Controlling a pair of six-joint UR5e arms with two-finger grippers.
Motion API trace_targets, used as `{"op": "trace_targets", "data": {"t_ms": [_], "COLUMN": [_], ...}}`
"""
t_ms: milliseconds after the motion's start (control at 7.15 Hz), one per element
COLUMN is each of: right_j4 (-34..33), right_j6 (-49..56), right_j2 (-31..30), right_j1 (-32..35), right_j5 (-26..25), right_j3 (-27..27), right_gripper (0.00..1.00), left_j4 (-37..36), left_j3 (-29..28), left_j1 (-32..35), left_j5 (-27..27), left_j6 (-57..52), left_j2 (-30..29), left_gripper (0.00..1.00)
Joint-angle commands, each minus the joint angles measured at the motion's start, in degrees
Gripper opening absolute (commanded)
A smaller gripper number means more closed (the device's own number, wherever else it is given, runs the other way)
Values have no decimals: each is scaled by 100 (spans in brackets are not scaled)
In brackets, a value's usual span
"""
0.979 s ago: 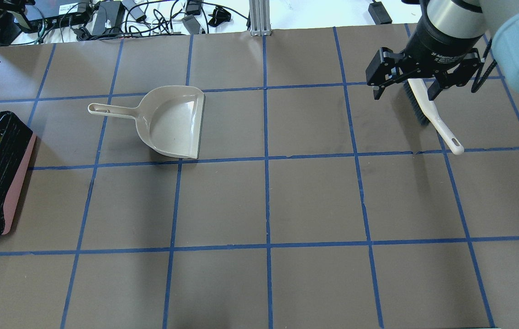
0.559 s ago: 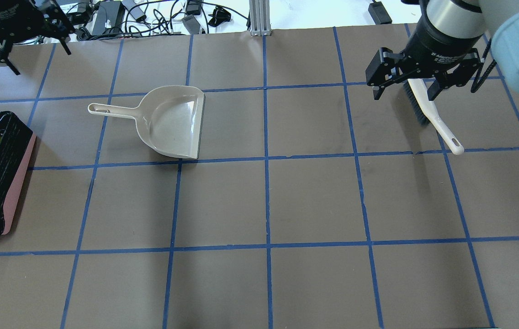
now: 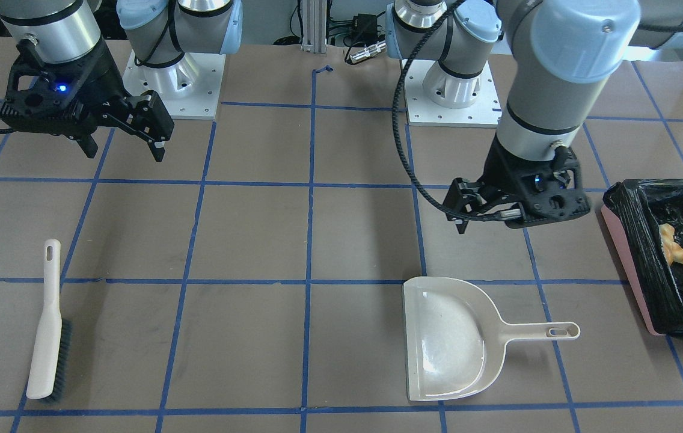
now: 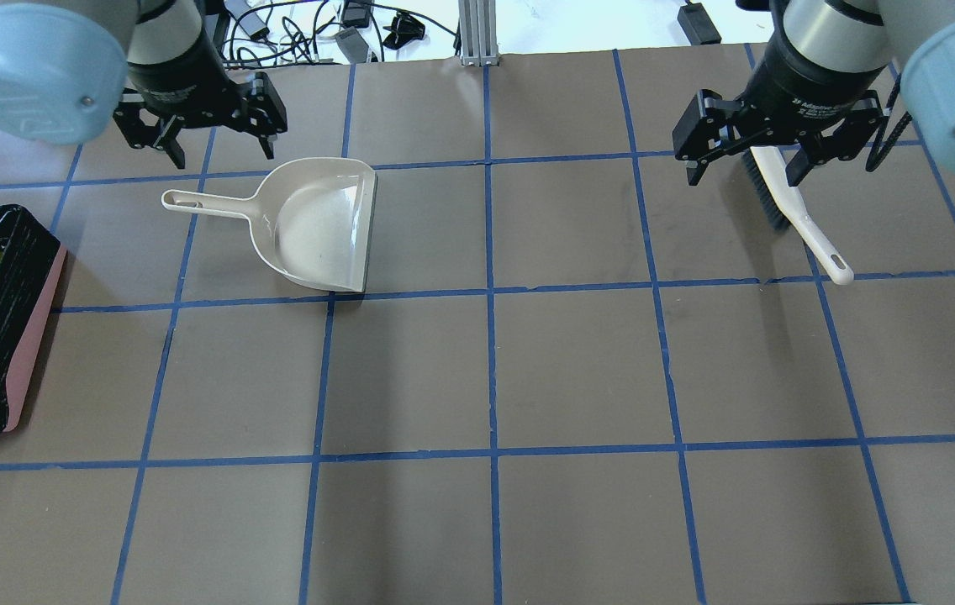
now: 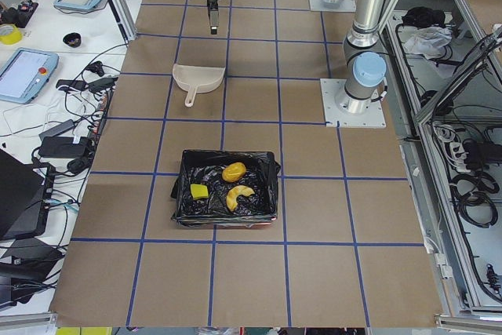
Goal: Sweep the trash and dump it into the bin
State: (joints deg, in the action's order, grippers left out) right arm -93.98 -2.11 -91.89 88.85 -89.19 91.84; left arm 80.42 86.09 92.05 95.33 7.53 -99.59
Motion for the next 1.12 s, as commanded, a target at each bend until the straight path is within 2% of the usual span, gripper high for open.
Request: {"op": "trace_targets", "data": {"t_ms": [0,280,420,979], "right_j4": [2,-7,-7,-7], "right_j6": [1,1,1,44], "right_j2": [-13,-13,-13,13], "right_j1": [0,0,0,0], "right_j5": [-28,-19,-19,-28], "right_j3": [0,0,0,18], "right_gripper": [100,100,100,100], "left_j4": [-44,166,141,70], "left_j3": [144,171,206,215], "left_j1": [225,226,199,199], "left_j5": [-610,-429,-106,-59], "left_j6": [-583,-656,-665,-630], "left_j2": [271,623,616,502], "left_gripper": [100,100,100,100]}}
